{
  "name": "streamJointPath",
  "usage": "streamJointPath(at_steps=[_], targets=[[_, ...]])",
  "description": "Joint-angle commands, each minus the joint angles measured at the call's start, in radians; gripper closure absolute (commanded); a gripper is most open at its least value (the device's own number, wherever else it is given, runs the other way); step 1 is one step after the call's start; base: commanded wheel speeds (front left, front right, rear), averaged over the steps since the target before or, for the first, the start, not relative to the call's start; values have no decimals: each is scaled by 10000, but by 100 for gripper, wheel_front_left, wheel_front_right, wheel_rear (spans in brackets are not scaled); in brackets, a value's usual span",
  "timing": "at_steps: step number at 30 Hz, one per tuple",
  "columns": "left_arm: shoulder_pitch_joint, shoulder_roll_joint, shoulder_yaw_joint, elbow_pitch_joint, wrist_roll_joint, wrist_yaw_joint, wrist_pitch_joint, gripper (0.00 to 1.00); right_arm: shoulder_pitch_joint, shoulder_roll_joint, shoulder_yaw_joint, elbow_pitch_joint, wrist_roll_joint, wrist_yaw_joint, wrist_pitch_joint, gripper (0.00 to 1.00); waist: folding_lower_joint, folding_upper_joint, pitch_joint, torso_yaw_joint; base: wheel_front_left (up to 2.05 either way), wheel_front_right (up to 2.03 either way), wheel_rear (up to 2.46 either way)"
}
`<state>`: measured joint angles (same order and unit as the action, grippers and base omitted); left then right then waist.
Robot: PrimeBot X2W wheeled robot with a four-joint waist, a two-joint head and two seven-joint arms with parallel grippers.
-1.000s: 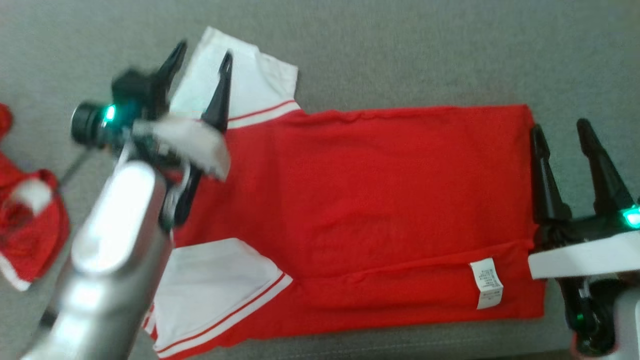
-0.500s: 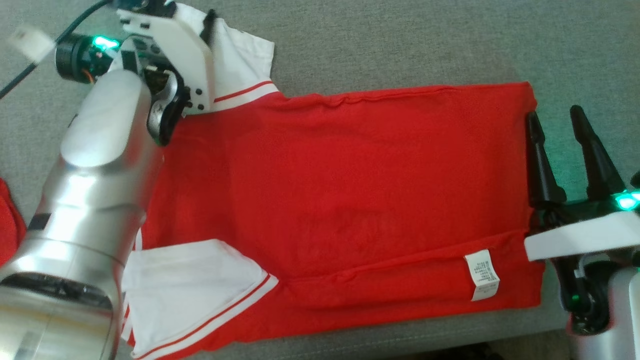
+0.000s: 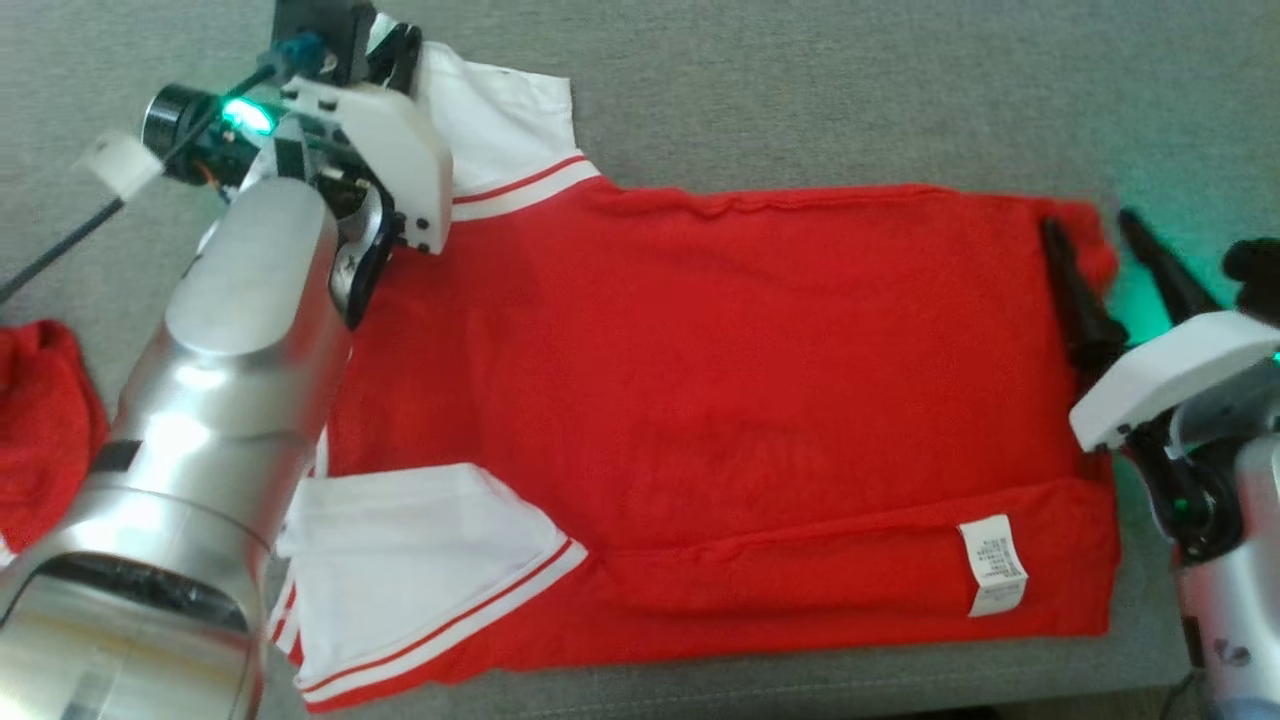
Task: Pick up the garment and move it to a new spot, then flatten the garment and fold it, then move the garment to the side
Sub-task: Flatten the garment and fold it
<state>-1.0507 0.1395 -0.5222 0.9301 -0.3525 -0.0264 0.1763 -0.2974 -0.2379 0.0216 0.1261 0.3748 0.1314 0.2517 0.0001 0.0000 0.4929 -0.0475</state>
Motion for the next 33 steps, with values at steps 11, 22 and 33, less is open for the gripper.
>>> streamJointPath(at_steps=[11, 22, 33], targets=[[782, 530, 853, -1557, -550, 295, -2138, 100, 77, -628, -53, -299, 544, -7, 461, 100, -1, 0, -572, 519, 0, 0, 0], [6107, 1405, 1879, -7603, -1700, 1908, -2153, 100, 2214, 379, -952, -1990, 347, -7, -130, 100, -1, 0, -1601, 608, 0, 0, 0], [11396, 1584, 2097, -11124, -3021, 3439, -606, 100, 4166, 1368, -1361, -1844, 504, -7, 27, 100, -1, 0, -2022, 638, 0, 0, 0]])
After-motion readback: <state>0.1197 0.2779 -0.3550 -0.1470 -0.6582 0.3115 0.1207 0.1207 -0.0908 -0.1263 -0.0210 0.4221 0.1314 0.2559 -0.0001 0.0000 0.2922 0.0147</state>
